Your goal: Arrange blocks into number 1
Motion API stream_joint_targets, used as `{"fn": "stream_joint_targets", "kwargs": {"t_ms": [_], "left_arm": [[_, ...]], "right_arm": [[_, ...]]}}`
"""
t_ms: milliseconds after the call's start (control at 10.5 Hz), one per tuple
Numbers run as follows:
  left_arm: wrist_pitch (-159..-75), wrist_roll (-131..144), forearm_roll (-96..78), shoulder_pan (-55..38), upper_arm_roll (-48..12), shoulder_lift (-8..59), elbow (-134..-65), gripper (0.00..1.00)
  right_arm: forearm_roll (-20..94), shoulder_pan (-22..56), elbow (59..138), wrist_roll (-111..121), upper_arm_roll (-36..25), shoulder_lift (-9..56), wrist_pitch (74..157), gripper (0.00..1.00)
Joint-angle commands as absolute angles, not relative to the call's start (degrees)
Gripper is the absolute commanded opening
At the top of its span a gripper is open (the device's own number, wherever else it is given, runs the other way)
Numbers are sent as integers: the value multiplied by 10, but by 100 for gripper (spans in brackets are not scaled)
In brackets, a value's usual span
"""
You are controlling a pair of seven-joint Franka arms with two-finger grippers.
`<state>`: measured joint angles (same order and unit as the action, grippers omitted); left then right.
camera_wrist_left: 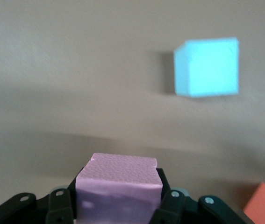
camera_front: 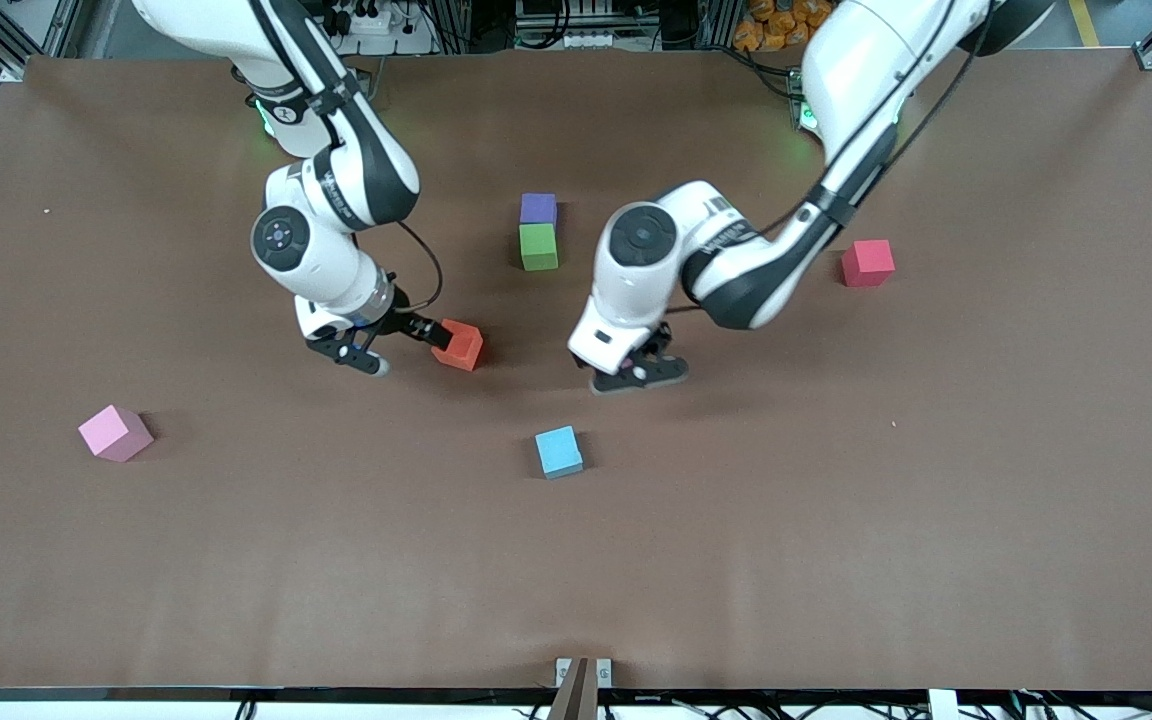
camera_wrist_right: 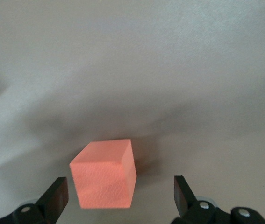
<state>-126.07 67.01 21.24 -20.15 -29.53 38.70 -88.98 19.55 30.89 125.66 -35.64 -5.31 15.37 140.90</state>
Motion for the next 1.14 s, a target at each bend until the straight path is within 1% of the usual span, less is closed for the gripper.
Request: {"fn": "stream_joint_targets", "kwargs": {"t_ms": [0, 286, 476, 571, 762, 952, 1048], "left_arm": [[-1249, 690, 200, -227, -285, 400, -863, 0], [-1254, 720, 202, -257, -282, 417, -854, 0], [-1257, 737, 200, -262, -282, 445, -818, 0], [-1259, 750, 200, -280, -282, 463, -804, 0], [-1259, 765, 200, -318, -264, 483, -797, 0], [-1267, 780, 200, -360, -232, 488, -797, 0], [-1270, 783, 200, -366, -231, 491, -798, 0]], "right_arm": [[209, 312, 1236, -363, -51, 184, 1412, 100], [209, 316, 1221, -363, -51, 199, 1415, 100], [210, 319, 1219, -363, -50, 207, 1431, 100], [220, 320, 1218, -362, -50, 212, 1439, 100], [235, 318, 1219, -356, -50, 212, 1446, 100], [235, 314, 1223, -342, -51, 205, 1441, 100], [235, 310, 1234, -326, -51, 197, 1439, 100]]}}
